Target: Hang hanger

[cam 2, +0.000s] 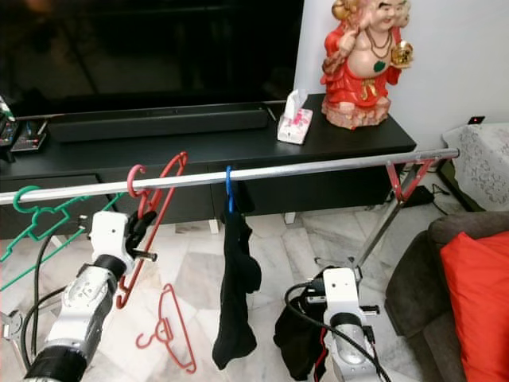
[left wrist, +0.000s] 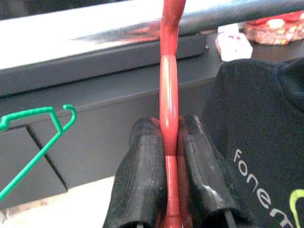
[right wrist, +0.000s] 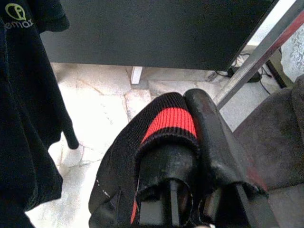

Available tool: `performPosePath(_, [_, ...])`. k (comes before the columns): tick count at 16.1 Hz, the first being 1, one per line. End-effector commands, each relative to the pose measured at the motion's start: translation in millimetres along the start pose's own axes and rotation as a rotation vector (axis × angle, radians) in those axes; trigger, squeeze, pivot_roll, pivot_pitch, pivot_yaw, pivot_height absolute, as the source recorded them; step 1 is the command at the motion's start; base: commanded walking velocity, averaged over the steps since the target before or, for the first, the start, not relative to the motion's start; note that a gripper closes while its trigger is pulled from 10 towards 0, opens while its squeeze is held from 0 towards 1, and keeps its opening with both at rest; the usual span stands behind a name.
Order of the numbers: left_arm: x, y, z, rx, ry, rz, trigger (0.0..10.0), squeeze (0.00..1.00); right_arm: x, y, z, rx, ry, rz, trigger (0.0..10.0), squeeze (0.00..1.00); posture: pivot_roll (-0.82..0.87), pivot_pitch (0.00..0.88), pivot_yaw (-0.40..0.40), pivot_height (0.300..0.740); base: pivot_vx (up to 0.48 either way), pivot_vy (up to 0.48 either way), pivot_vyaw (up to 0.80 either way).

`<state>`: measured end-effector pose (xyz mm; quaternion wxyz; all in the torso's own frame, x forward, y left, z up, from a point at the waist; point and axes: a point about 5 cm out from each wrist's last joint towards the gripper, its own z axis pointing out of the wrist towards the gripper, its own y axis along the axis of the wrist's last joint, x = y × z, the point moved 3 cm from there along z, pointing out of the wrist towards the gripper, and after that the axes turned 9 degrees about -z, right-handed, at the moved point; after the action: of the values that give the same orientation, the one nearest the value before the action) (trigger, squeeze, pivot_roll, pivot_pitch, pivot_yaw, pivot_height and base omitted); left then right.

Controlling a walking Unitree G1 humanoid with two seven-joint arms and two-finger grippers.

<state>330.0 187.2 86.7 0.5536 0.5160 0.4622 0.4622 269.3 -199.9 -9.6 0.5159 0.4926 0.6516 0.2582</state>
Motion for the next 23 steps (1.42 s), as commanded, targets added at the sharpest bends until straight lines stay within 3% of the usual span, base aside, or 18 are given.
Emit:
performPosePath(1, [2.1,-1.1,-7.8,0.010,-0.005,0.006,10.0,0.00,-0.9,5.5,1.4,-0.022,-0.008,0.000,10.0,0.00,-0.09,0.012,0.001,0.740,0.000,0.000,0.00])
performPosePath(7, [16.3,-23.7,-48.0,0.099,0.076,0.016,10.0,0.00,-12.6,16.3,4.4,-0.063,-0.037,0.012,10.0,0.00,-0.10,0.010,-0.001,0.740,0.000,0.000,0.00])
performPosePath(11, [5.9,-33.2,-51.0,0.125,0.124,-0.007,10.0,0.00,-15.1,21.6,4.3,-0.089,-0.043,0.021,10.0,0.00,-0.10,0.000,-0.004,0.740,0.000,0.000,0.00])
performPosePath(13, [7.9,-43.9,-60.3,0.150,0.191,-0.017,10.0,0.00,-15.9,26.6,2.6,-0.115,-0.049,0.041,10.0,0.00,-0.11,0.000,-0.001,0.740,0.000,0.000,0.00])
performPosePath(17, [25.9,-50.9,-75.0,0.178,0.296,-0.021,10.0,0.00,-21.8,25.3,0.7,-0.119,-0.062,0.047,10.0,0.00,-0.10,0.000,-0.004,0.740,0.000,0.000,0.00])
performPosePath(20, [31.7,-49.0,-75.4,0.176,0.317,-0.015,10.0,0.00,-24.4,23.9,0.2,-0.115,-0.065,0.044,10.0,0.00,-0.10,0.000,-0.004,0.740,0.000,0.000,0.00])
performPosePath(23, [26.1,-50.7,-72.5,0.186,0.304,-0.021,10.0,0.00,-23.7,24.3,0.1,-0.114,-0.065,0.041,10.0,0.00,-0.11,0.000,-0.004,0.740,0.000,0.000,0.00])
